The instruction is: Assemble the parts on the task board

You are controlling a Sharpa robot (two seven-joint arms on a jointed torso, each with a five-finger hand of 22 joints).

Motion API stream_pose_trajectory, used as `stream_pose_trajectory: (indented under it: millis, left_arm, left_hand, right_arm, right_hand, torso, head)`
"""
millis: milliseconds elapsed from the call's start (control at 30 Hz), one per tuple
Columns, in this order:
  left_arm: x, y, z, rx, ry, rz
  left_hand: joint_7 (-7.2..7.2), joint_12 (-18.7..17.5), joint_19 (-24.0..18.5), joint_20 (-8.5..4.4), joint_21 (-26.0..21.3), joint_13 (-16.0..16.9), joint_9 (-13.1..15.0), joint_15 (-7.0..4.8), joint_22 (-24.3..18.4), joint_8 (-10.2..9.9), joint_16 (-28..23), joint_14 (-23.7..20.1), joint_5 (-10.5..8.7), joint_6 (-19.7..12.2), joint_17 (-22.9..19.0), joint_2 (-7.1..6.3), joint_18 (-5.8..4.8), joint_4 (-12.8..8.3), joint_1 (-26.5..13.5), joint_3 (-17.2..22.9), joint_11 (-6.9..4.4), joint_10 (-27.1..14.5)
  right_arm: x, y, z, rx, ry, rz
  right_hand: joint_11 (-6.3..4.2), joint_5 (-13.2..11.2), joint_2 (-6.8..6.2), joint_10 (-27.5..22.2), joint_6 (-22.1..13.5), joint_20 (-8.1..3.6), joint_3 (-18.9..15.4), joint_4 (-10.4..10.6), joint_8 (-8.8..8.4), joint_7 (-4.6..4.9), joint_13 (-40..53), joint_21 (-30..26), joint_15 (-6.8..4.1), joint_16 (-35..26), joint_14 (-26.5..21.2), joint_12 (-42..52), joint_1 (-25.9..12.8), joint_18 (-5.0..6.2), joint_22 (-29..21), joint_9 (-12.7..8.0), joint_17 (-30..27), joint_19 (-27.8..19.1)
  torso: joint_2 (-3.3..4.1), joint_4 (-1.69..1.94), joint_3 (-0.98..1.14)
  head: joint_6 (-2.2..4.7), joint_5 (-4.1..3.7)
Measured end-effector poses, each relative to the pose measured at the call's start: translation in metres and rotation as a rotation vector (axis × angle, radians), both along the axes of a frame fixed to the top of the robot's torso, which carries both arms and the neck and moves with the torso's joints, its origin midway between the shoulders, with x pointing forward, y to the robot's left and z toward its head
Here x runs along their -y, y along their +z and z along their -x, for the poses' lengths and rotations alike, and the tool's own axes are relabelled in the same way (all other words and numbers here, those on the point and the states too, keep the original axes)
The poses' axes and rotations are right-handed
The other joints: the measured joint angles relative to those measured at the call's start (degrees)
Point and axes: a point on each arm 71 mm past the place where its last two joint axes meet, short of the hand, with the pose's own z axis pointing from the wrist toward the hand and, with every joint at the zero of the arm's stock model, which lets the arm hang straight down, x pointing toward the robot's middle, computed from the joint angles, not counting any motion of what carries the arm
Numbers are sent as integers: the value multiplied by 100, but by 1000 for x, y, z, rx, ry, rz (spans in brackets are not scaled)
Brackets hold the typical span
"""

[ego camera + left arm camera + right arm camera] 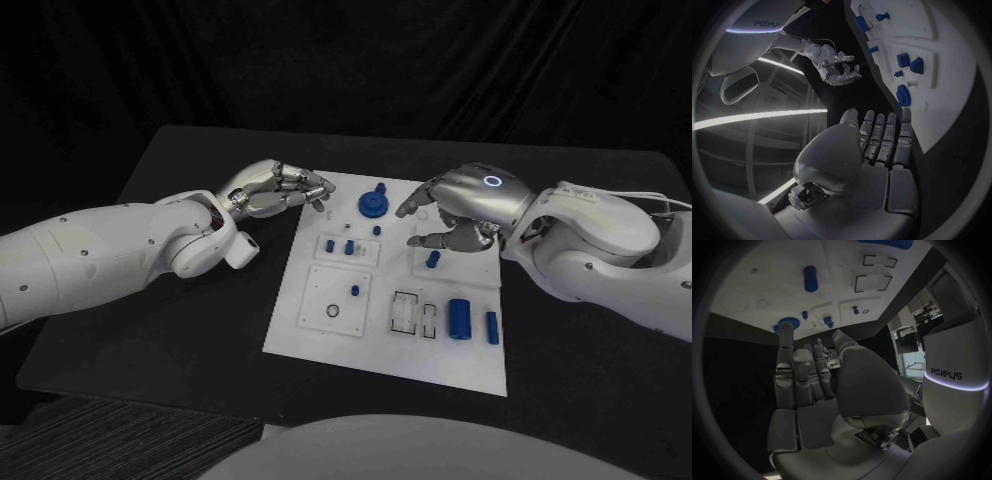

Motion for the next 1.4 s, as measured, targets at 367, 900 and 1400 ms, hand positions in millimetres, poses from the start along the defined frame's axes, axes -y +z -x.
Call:
stream_pose_trajectory:
  millis: [367, 900, 1400]
  left_arm:
    - [2, -1, 0, -2, -4, 1]
    - [2, -2, 1, -3, -4, 2]
    - [1, -2, 1, -4, -4, 2]
  left_hand:
    - [0, 0, 0, 0, 0, 0, -5, 0, -5, 0, 0, 0, 23, 0, -5, 0, 0, 0, 0, 0, 0, 0]
    - [0, 0, 21, 21, 0, -5, -12, 0, -10, 0, 0, 0, 67, 0, -10, 23, 0, 0, 23, 32, 0, 0]
    - [0, 0, 21, 21, 0, -5, -17, 0, -9, 0, 0, 0, 90, 0, -15, 45, 0, 7, 45, 72, 0, 0]
  right_arm:
    - [32, -15, -13, -90, -92, 67]
    - [38, -41, -11, -185, -90, 119]
    - [27, -55, -9, -218, -55, 128]
  right_hand:
    - [-5, -294, -270, 52, 115, -102, -181, 380, -17, -128, -157, 0, -100, 83, 221, -301, -143, 0, -210, -97, 278, 204]
    - [-22, -621, -382, 377, 197, -82, -269, 416, -88, -45, -360, 0, -104, 160, 296, -557, -296, 0, -349, -262, 534, 265]
    - [-80, 1226, 26, 883, 453, -112, 326, -147, -88, 46, -383, 0, -104, 89, 296, -689, 536, 0, -351, -269, 547, 234]
  torso:
    - [1, -2, -4]
    - [4, 8, 9]
    - [4, 10, 0]
  head:
    - [0, 11]
    - [0, 14]
    - [0, 17]
